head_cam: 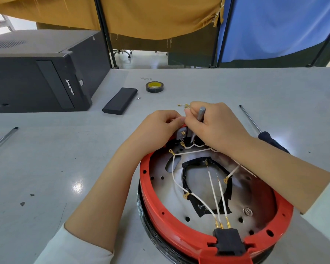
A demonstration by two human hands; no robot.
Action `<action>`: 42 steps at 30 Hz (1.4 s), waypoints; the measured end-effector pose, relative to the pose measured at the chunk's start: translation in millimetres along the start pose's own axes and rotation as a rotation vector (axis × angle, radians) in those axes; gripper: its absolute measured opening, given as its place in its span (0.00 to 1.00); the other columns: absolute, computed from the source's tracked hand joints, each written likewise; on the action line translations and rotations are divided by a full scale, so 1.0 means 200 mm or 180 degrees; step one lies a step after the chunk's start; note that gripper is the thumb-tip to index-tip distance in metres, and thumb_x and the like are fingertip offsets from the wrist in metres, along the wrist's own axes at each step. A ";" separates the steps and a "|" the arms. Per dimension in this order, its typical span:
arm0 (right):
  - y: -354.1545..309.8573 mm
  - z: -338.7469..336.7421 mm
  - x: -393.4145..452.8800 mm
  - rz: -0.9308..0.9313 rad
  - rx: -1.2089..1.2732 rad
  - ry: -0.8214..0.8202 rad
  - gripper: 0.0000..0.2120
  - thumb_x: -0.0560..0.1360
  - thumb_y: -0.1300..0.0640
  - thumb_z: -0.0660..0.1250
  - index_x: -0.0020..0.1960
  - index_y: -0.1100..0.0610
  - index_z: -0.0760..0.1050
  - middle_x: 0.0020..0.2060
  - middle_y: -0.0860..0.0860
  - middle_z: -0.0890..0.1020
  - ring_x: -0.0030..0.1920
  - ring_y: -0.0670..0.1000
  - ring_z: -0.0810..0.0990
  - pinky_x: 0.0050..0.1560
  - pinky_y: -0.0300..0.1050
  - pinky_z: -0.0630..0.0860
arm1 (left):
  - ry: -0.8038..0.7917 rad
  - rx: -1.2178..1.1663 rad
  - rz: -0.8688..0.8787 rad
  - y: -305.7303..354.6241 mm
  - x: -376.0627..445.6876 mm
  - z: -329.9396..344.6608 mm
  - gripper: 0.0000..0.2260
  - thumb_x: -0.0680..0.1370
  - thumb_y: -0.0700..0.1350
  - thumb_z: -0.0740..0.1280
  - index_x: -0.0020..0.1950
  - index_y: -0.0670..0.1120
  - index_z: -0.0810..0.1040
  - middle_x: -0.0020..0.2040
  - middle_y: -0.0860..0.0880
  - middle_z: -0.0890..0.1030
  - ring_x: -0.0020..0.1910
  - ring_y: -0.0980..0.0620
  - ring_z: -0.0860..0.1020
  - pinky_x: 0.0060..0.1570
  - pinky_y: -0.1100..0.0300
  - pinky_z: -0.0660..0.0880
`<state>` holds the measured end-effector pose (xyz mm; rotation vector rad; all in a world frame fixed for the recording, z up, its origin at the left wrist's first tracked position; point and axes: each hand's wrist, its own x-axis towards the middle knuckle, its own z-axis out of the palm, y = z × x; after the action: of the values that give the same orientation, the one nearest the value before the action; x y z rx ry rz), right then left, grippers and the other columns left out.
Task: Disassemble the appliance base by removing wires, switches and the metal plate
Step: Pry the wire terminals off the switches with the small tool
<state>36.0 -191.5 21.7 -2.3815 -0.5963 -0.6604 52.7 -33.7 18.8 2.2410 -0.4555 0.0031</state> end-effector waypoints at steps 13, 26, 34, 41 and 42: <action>-0.04 -0.03 -0.01 -0.0360 -0.0453 0.0001 0.19 0.77 0.56 0.61 0.32 0.49 0.56 0.21 0.47 0.61 0.23 0.49 0.60 0.25 0.42 0.58 | -0.0014 -0.0076 -0.0038 0.00 0.00 0.00 0.13 0.80 0.51 0.60 0.42 0.46 0.79 0.23 0.56 0.68 0.22 0.59 0.64 0.23 0.70 0.61; 0.00 -0.04 0.00 0.0084 0.0146 0.0312 0.22 0.77 0.54 0.60 0.29 0.49 0.53 0.21 0.47 0.58 0.25 0.49 0.61 0.26 0.38 0.56 | -0.0025 -0.0011 -0.0019 0.00 0.00 0.00 0.13 0.79 0.54 0.60 0.46 0.48 0.80 0.33 0.50 0.75 0.30 0.56 0.69 0.28 0.69 0.65; 0.02 -0.03 0.00 0.0213 0.0282 0.0118 0.23 0.77 0.56 0.61 0.28 0.51 0.54 0.21 0.46 0.59 0.25 0.47 0.60 0.27 0.39 0.58 | -0.0021 0.0005 -0.0018 0.00 0.00 0.00 0.12 0.79 0.54 0.60 0.45 0.50 0.80 0.29 0.53 0.72 0.26 0.61 0.67 0.27 0.71 0.64; 0.06 -0.11 0.04 0.0981 0.0695 0.0358 0.20 0.78 0.56 0.61 0.29 0.54 0.60 0.20 0.47 0.65 0.22 0.44 0.66 0.25 0.32 0.63 | -0.0157 0.0055 -0.0107 0.01 -0.01 -0.01 0.11 0.80 0.54 0.59 0.51 0.52 0.80 0.46 0.50 0.81 0.47 0.52 0.77 0.46 0.64 0.72; 0.07 -0.13 0.04 0.1131 0.0795 0.0183 0.19 0.78 0.54 0.61 0.30 0.55 0.62 0.18 0.48 0.68 0.20 0.44 0.67 0.26 0.34 0.65 | -0.0149 0.0041 -0.0096 0.01 -0.01 -0.01 0.10 0.80 0.53 0.59 0.54 0.53 0.79 0.48 0.52 0.81 0.49 0.53 0.77 0.46 0.66 0.71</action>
<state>42.1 -215.0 39.0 -2.1506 -0.2062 -0.4649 50.6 -32.1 21.7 2.2642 -0.4480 -0.0624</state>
